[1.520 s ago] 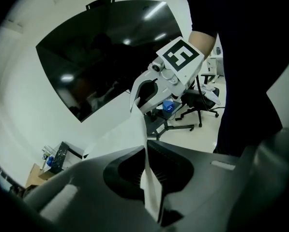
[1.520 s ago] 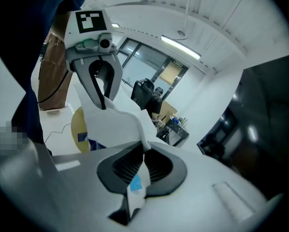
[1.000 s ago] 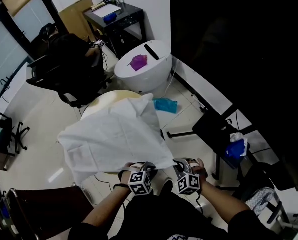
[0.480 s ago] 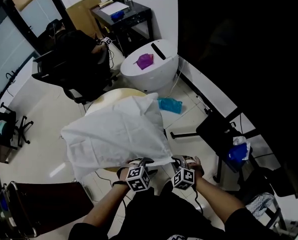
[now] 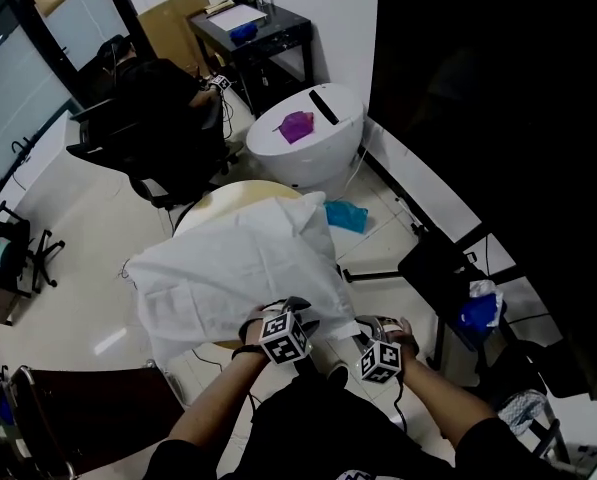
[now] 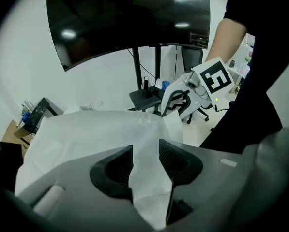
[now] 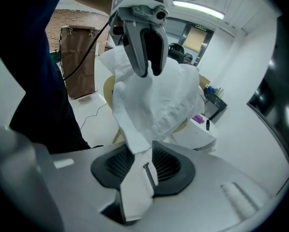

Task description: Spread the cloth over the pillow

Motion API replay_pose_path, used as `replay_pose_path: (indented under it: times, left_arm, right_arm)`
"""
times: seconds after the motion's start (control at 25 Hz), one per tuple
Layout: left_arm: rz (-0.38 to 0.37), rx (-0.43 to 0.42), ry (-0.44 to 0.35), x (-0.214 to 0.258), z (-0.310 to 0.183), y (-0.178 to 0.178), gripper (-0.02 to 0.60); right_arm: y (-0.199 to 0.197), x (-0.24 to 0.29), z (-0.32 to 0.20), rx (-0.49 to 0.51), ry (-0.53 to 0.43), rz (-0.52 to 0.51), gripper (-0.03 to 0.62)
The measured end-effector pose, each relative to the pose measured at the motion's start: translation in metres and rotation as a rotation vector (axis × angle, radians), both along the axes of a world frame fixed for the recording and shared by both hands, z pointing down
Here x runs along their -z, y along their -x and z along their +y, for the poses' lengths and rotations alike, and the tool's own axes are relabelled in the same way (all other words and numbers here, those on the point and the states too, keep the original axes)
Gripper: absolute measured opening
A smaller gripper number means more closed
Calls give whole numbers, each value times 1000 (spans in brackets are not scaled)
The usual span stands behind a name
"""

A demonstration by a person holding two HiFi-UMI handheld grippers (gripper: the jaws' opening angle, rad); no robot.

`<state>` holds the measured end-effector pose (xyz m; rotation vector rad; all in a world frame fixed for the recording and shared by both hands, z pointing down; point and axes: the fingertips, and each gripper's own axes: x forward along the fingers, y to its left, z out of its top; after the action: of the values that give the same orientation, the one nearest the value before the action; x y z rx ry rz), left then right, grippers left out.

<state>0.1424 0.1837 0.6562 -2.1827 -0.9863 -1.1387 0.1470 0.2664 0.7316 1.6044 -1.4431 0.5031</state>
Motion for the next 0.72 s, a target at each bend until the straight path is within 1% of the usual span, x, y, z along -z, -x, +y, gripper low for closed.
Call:
replay_pose_path:
  times: [0.12,0.2,0.28,0.36,0.44,0.52,0.64,0.72]
  left_arm:
    - [-22,-21,13,-9,-5,7,160]
    - [-21,-40,25,-8,-5,9,160]
    - [-10,-60,40,-4,-6,9,160]
    - [4,-81,50,1,-6,8,160]
    - [24,-102,54,6,-7,6,160]
    - [44,-121,59,12,-6,4,160]
    - [54,-150,65,19,0,7,160]
    - [53,-161,68,22,3,9,160]
  right_arm:
    - [-7,5,9,-51,9,-21,131]
    - [-12,13,17,-86,2,-33,137]
    - [-23,29,22,-117,-15,-15,137]
    - [-43,53,21,-161,-47,18,137]
    - [-67,79,10,-200,-91,55,137]
    - [-92,105,-7,-212,-129,104,137]
    - [-128,136,-37,-206,-172,160,137]
    - [-147,143,-58,-181,-183,180,137]
